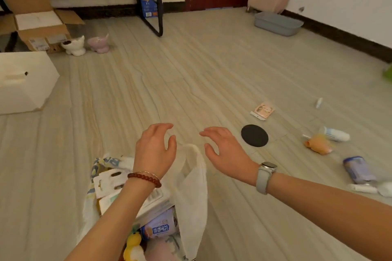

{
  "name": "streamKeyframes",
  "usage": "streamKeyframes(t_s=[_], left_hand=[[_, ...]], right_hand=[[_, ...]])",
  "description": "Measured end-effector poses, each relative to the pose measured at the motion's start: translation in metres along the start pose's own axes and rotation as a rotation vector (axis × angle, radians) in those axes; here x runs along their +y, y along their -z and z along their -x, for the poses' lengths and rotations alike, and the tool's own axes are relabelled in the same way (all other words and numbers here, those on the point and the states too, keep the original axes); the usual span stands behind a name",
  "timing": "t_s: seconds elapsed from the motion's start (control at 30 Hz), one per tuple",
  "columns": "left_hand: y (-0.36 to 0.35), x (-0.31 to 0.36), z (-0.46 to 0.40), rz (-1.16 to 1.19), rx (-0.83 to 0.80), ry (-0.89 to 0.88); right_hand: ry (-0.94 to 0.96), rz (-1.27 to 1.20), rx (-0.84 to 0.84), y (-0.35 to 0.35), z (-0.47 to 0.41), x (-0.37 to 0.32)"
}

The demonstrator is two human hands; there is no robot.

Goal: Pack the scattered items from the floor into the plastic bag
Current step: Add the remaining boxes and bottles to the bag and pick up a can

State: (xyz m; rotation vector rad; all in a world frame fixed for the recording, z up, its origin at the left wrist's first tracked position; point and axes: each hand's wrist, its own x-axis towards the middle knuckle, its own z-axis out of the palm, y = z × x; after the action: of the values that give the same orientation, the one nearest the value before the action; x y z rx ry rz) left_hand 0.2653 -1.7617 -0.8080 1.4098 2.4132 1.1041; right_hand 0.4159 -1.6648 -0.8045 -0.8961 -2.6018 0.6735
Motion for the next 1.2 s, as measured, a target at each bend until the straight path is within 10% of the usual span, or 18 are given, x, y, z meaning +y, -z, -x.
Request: streamKeyframes(t_s=[0.33, 0.8, 1.2], left_hand=[[-0.215, 0.155, -0.009, -0.054, -0.525, -0.181], [-0.502, 0.306, 0.058, -0.059, -0.907, -0.167], [-0.528, 0.315, 0.060, -0.014, -0.846, -0.105]], right_hand=[[-0.614, 0.037, 0.091, 0.078, 0.108, 0.237], [-1.507, -0.406, 0.767, 0.151, 0.234, 0.512], [-1.336, -0.550, 1.012, 0.139, 0.249, 0.518]])
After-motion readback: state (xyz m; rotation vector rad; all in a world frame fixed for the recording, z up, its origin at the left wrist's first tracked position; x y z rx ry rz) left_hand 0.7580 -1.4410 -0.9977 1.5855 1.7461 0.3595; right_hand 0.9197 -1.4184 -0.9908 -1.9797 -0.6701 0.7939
